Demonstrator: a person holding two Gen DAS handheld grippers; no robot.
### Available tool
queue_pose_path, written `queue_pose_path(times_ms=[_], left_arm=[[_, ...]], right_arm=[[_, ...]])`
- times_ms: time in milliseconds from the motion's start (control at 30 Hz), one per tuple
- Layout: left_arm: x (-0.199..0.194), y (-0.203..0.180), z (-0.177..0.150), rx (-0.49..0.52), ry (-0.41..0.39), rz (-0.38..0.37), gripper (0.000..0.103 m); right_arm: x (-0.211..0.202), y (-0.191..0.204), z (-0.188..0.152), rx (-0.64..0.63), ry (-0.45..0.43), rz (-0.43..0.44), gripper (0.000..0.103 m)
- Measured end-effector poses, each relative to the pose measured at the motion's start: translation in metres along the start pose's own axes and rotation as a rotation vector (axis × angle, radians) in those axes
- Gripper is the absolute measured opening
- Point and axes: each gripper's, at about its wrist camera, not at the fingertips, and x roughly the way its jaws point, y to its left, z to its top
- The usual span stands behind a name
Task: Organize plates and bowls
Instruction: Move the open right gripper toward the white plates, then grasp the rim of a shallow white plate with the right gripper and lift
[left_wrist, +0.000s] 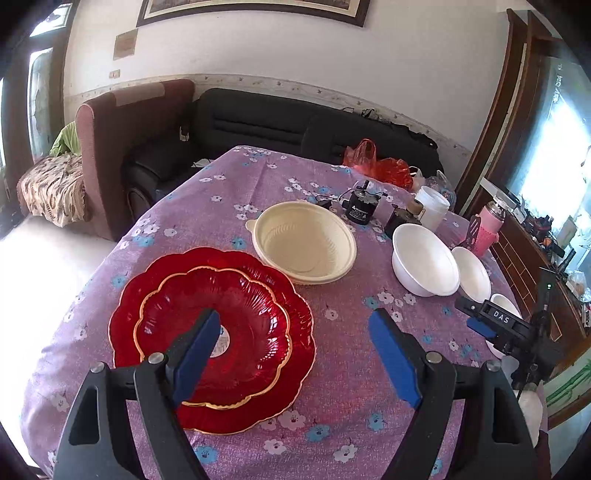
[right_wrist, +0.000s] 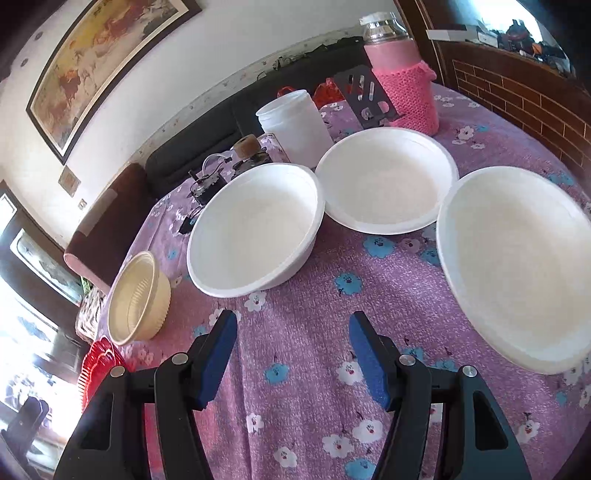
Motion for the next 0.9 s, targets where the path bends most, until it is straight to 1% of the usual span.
queue_pose_path(times_ms=[133,233,300,367,400,433,500,600,667,767,800,900], left_arm=[[0.009,-0.003,0.009,-0.013,0.021,-0.021,0.082],[0.02,-0.013,0.013,0.011,0.044,-0.02,0.082],[0.025,-0.022,0.015,0.021,0.06,-0.041,0.082],[0.027,-0.032,0.015,0.033,0.061,-0.07,0.082],[0.028,-0.038,0.013,0.042,0.058,-0.078,0.082],[0.03,-0.045,0.011,0.051,0.059,-0.094,0.082],[0.035,-0.057,0.004,0.065,0.076,-0.13,0.082],[0.044,-0.072,-0.008,0.079,0.117,-0.165,0.082],[0.049,-0.082,-0.016,0.095,0.146,-0.178,0.082],[0.053,-0.094,-0.023,0.117,0.166,-0.186,0.082],[0.055,-0.1,-0.023,0.124,0.172,-0.194,0.082],[0.063,-0.121,-0.014,0.157,0.186,-0.241,0.082]], right_arm=[[0.023,-0.005,0.004,0.09,0.023,0.03,0.067],[0.025,-0.004,0.001,0.077,0.051,0.063,0.067],[0.01,-0.006,0.004,0.076,0.043,0.107,0.067],[-0.02,-0.014,0.013,0.06,-0.017,0.149,0.067],[-0.037,-0.02,0.02,0.044,-0.056,0.141,0.067],[-0.053,-0.029,0.029,0.029,-0.096,0.111,0.067],[-0.071,-0.047,0.05,0.012,-0.133,0.031,0.067],[-0.068,-0.067,0.089,-0.033,-0.118,-0.113,0.067],[-0.049,-0.075,0.112,-0.059,-0.06,-0.161,0.067],[-0.018,-0.086,0.136,-0.066,0.034,-0.192,0.067],[-0.006,-0.086,0.142,-0.079,0.078,-0.203,0.067],[0.018,-0.085,0.15,-0.116,0.161,-0.242,0.067]])
